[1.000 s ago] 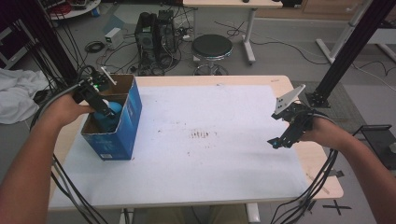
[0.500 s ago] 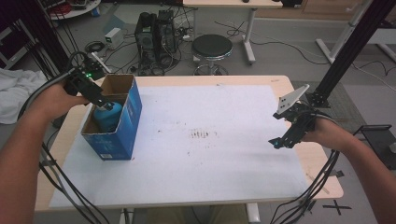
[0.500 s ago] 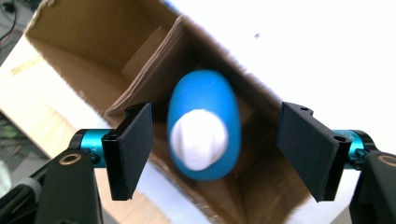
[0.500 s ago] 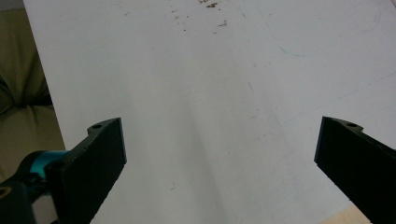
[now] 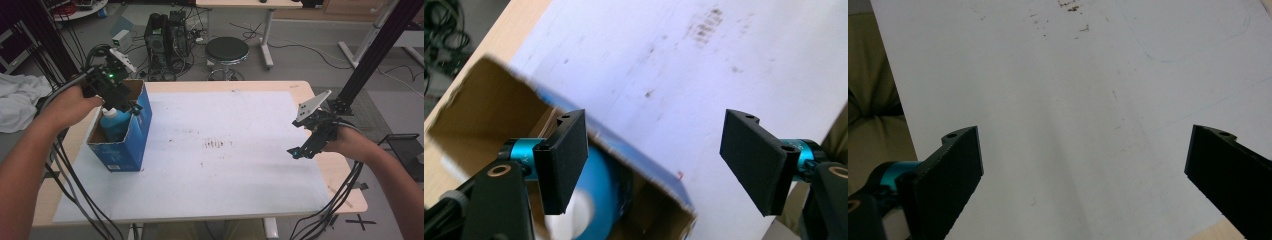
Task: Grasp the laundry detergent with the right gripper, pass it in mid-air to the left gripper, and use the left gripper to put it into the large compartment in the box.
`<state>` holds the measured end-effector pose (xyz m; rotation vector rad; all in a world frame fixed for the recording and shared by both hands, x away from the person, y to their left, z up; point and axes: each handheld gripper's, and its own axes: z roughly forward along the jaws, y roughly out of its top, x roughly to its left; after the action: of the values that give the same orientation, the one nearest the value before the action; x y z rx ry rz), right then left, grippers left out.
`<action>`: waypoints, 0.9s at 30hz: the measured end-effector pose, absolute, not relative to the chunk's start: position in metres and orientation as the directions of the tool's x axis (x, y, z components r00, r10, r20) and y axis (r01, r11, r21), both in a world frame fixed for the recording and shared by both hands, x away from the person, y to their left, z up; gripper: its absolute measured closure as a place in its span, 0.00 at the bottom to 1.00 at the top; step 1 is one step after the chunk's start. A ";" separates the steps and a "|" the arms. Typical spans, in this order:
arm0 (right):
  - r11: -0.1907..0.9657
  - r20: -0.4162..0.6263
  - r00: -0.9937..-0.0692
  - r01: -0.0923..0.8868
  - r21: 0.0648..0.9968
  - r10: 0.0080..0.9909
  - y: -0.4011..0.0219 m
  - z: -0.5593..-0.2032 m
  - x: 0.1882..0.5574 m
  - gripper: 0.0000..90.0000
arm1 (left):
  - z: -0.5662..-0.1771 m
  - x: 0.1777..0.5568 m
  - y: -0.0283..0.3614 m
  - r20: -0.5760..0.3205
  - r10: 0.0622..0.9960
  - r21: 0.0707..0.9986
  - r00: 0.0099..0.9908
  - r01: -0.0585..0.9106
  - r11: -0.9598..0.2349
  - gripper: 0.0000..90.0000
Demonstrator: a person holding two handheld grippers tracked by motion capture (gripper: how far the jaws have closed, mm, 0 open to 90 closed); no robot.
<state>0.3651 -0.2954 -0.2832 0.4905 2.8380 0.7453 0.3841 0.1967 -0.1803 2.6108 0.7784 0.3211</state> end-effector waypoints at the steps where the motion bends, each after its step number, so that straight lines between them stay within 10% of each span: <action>1: 0.821 -0.076 -0.931 0.274 0.501 0.357 -0.295 -0.283 0.364 0.01 | -0.181 0.384 0.190 0.100 0.561 0.440 0.822 0.469 -0.766 0.30; 22: 0.813 -0.072 -0.926 0.287 0.506 0.371 -0.293 -0.282 0.360 0.01 | -0.192 0.396 0.102 0.096 0.351 0.401 0.931 0.287 -0.870 0.30; 27: 0.811 -0.069 -0.925 0.289 0.509 0.373 -0.293 -0.282 0.360 0.01 | -0.197 0.399 0.091 0.105 0.312 0.365 0.944 0.256 -0.895 0.15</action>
<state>0.3600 -0.2929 -0.2823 0.5215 2.8296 0.7562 0.3989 0.0913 -0.1970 2.7473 0.4146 0.2285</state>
